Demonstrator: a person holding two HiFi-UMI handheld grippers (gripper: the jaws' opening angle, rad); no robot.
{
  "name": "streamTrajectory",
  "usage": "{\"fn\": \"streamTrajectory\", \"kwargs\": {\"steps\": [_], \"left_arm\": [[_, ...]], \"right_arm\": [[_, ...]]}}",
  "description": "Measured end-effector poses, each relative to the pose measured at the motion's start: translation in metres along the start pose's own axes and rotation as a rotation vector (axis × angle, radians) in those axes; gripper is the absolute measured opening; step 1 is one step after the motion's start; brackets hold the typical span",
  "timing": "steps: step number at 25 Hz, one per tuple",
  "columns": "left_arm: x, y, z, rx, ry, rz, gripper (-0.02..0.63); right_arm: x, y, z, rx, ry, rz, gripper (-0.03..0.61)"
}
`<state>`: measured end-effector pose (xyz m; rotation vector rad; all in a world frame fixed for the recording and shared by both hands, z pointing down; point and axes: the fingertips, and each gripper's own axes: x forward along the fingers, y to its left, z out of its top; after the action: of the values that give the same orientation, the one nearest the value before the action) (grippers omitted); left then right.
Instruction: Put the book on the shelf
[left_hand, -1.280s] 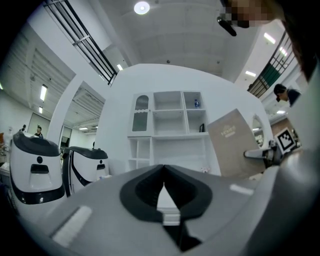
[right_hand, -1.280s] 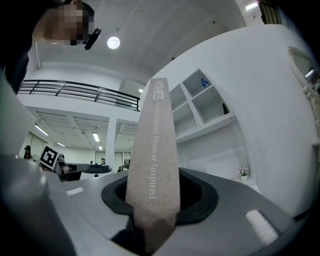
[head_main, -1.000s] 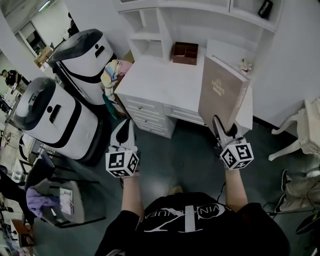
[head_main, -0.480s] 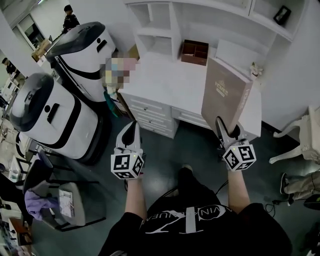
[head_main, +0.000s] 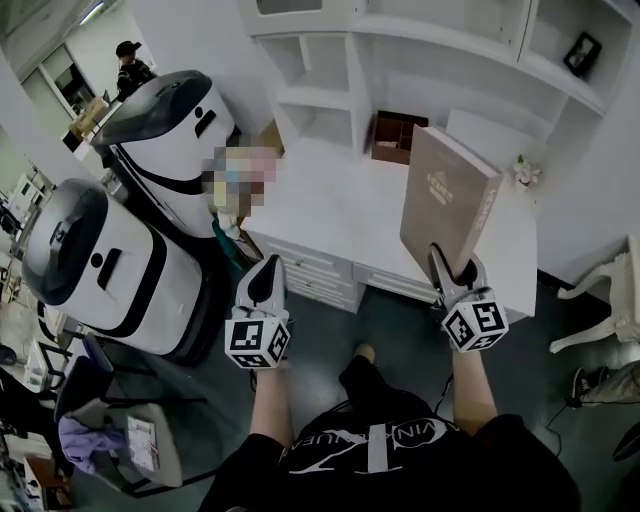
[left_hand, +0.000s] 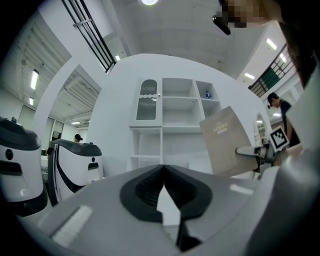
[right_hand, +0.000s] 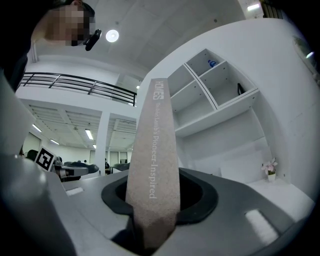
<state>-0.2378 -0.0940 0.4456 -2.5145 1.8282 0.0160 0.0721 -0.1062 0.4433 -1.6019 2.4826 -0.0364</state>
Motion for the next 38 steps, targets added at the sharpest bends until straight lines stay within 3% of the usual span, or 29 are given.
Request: {"fn": "streamTrajectory", "kwargs": {"steps": [10, 18, 38], "left_arm": [[0.126, 0.007, 0.025, 0.003, -0.027, -0.128, 0.000], [0.205, 0.010, 0.040, 0.018, -0.031, -0.196, 0.000], [0.312, 0.004, 0.076, 0.006, -0.041, -0.283, 0.000]], "right_arm": [[0.081, -0.047, 0.026, -0.071, -0.012, -0.063, 0.178], [0.138, -0.077, 0.063, -0.137, -0.055, -0.065, 0.178], [0.220, -0.094, 0.185, -0.377, -0.100, 0.083, 0.178]]}}
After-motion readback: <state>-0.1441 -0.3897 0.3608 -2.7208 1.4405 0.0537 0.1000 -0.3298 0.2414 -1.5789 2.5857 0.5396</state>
